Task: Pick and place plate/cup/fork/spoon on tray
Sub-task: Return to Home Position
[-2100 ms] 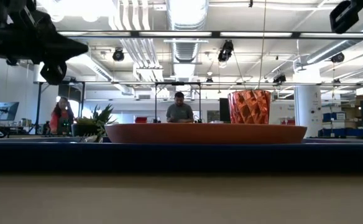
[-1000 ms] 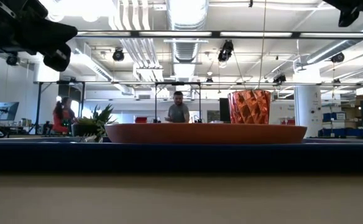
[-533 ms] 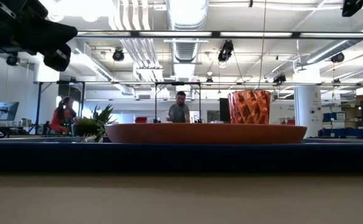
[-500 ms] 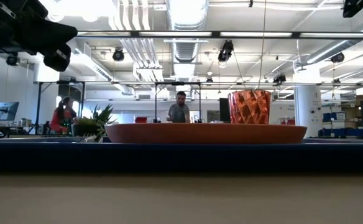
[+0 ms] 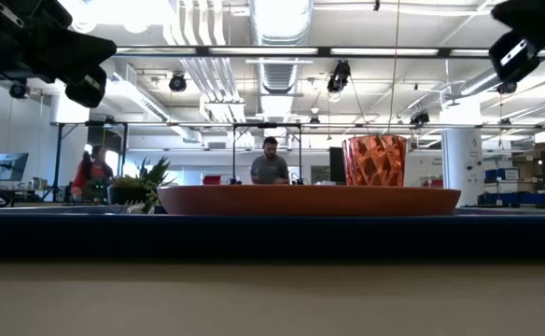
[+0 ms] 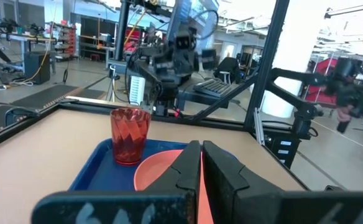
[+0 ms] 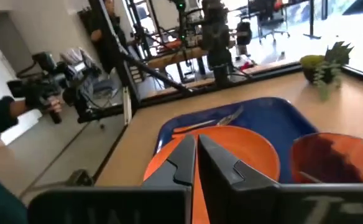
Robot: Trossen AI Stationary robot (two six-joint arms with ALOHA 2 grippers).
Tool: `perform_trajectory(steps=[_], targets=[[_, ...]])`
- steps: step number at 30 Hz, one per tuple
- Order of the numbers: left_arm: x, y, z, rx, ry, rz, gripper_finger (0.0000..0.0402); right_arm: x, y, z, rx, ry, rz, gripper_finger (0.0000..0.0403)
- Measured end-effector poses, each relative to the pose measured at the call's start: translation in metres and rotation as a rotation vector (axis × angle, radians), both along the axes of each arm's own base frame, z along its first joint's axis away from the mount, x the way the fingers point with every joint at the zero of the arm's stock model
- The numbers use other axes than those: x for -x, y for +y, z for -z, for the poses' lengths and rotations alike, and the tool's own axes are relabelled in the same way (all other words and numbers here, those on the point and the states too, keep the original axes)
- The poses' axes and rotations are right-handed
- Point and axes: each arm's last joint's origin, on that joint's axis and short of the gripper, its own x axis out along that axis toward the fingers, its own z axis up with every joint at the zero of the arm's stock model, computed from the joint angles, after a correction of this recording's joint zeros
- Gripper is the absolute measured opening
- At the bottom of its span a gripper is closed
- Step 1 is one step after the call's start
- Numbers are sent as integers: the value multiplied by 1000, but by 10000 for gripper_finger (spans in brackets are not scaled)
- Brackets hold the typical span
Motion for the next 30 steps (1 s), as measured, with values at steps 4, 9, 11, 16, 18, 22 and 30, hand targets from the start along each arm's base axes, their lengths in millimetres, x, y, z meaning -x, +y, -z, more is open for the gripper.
perform_trajectory(steps=[4,9,11,16,18,22,30], targets=[[0,0,0,0,0,0,0,-18,6,24,25,-90,71,9],[0,0,-2,-1,-17,0,0,-33,-4,36,137,-127,262,9],[0,0,-2,-1,-24,0,0,-38,-12,34,183,-119,323,9],[0,0,-2,-1,-24,0,0,-51,-35,7,285,-154,337,9],[0,0,-2,-1,-22,0,0,-54,-46,-7,314,-158,331,9],[0,0,-2,-1,-18,1,0,-58,-67,-33,291,-58,237,9],[0,0,-1,-2,-17,0,0,-53,-80,-53,233,92,88,9]])
